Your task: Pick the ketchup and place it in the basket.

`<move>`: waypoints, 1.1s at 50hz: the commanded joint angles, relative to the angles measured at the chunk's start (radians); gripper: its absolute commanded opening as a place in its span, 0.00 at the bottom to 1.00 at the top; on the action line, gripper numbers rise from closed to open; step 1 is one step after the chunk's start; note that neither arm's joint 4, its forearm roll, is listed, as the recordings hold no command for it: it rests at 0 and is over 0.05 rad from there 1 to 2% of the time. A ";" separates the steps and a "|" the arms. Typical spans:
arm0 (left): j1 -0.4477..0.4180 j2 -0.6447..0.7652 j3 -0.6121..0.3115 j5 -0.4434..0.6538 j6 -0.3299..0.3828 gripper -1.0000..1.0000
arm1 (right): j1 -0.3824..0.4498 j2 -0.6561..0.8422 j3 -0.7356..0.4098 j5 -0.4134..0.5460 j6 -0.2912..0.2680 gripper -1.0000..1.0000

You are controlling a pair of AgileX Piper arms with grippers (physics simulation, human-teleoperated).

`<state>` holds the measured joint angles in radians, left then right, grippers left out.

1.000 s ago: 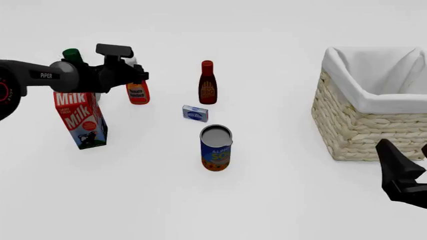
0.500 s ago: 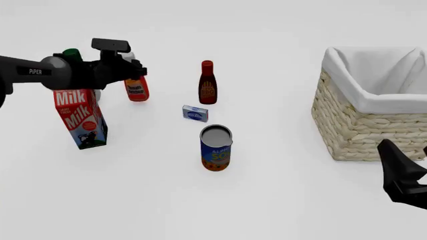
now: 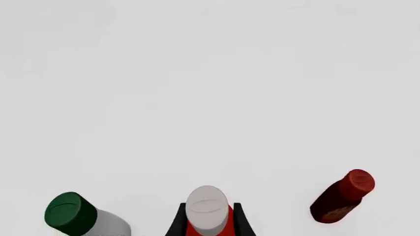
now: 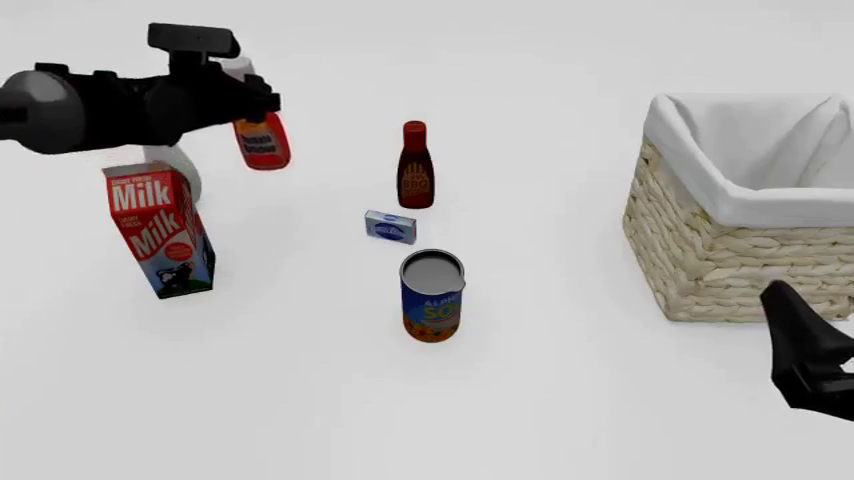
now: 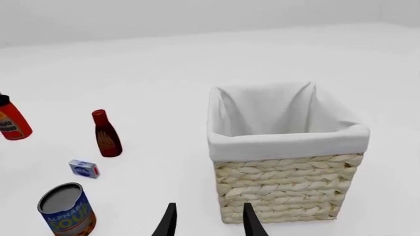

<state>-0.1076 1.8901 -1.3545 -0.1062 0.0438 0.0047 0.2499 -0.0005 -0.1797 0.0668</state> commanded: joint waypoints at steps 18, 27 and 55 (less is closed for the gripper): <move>-0.028 -0.323 0.160 0.098 0.016 0.00 | 0.081 0.094 -0.093 0.030 -0.071 1.00; -0.090 -0.434 0.215 0.156 0.038 0.00 | 0.148 0.065 -0.185 0.126 -0.079 1.00; -0.244 -0.678 0.252 0.386 0.067 0.00 | 0.449 0.253 -0.374 0.100 -0.121 1.00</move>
<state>-0.2968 1.2864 -1.0959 0.1964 0.0823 0.3587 0.4528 -0.3203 -0.0757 -0.0429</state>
